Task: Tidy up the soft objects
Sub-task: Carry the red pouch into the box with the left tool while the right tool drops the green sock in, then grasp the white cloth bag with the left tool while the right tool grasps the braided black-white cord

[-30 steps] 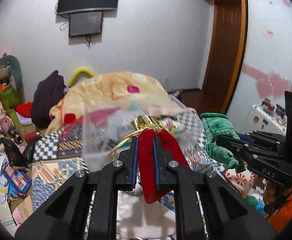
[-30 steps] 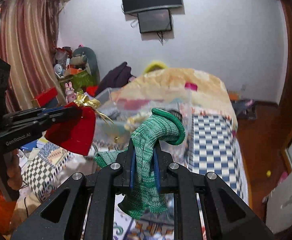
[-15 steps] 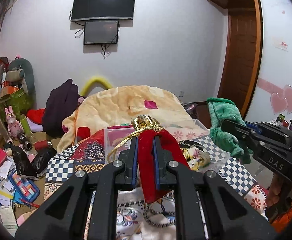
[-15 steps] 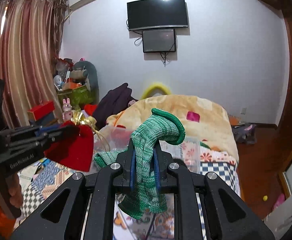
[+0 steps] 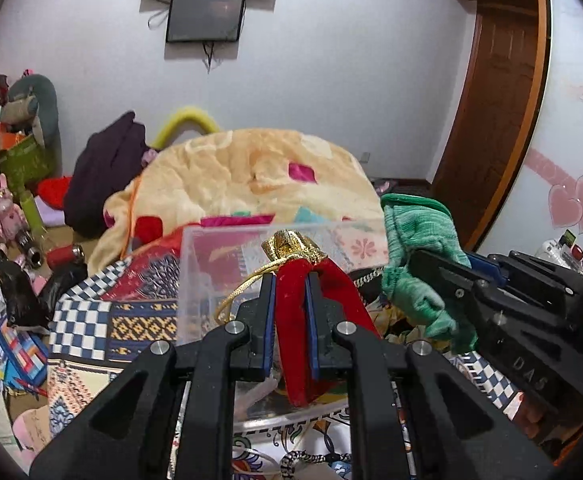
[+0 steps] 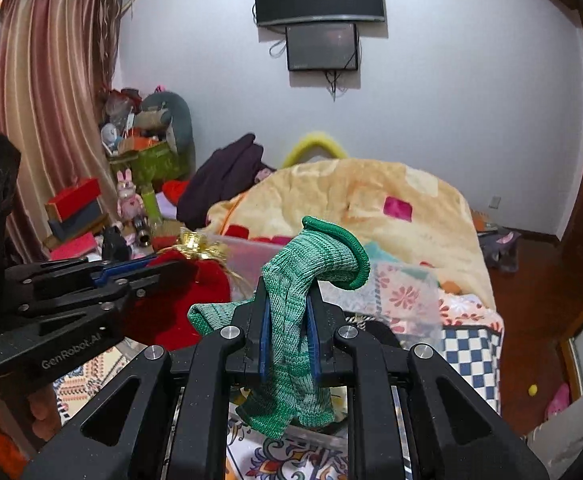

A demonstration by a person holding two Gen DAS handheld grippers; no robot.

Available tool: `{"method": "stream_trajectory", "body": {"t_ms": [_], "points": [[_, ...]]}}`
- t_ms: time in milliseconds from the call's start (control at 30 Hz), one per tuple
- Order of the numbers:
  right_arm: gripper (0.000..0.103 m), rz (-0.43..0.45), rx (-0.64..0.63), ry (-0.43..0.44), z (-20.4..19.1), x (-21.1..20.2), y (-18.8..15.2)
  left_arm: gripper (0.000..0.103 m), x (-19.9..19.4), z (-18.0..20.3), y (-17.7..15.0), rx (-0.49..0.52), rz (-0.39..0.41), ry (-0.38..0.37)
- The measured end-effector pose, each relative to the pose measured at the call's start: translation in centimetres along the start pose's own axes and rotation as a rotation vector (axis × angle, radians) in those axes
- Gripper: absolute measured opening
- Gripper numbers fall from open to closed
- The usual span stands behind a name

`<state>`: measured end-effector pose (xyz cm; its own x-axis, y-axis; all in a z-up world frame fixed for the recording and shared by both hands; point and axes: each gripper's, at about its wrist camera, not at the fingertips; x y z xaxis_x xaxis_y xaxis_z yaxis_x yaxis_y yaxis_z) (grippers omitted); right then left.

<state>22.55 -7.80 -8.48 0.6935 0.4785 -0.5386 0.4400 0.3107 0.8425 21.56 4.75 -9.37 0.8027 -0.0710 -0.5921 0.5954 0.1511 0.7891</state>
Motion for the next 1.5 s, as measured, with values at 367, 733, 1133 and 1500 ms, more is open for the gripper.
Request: {"method": "stream_trajectory", "body": {"t_ms": [367,733,1133,1500], "points": [[0.017,-0.086,-0.025,-0.002,-0.2,2.0,-0.4,0.013,2.4,1.6,-1.6,0.095,-0.060,0.060],[0.046,-0.083,-0.042,-0.011,-0.3,0.3,-0.4,0.028,0.3,1.3,-2.2,0.091,-0.059,0.007],[0.058,-0.031,-0.025,0.026,-1.0,-3.0,-1.7,0.038,-5.4,1.0,-3.3,0.101,0.016,0.003],[0.059,-0.194,-0.074,0.124,-4.5,0.2,-6.7,0.042,-6.0,-1.6,-8.5,0.055,-0.089,0.032]]}}
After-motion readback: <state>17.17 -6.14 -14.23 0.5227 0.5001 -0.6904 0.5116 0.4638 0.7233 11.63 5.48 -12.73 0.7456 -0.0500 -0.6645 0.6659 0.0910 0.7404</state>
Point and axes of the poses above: each gripper's, at about its wrist camera, not at the fingertips, and x roughly the way its jaws point, z to its right, y to its top, and after that the axes turned 2 degrees about -x, right-handed
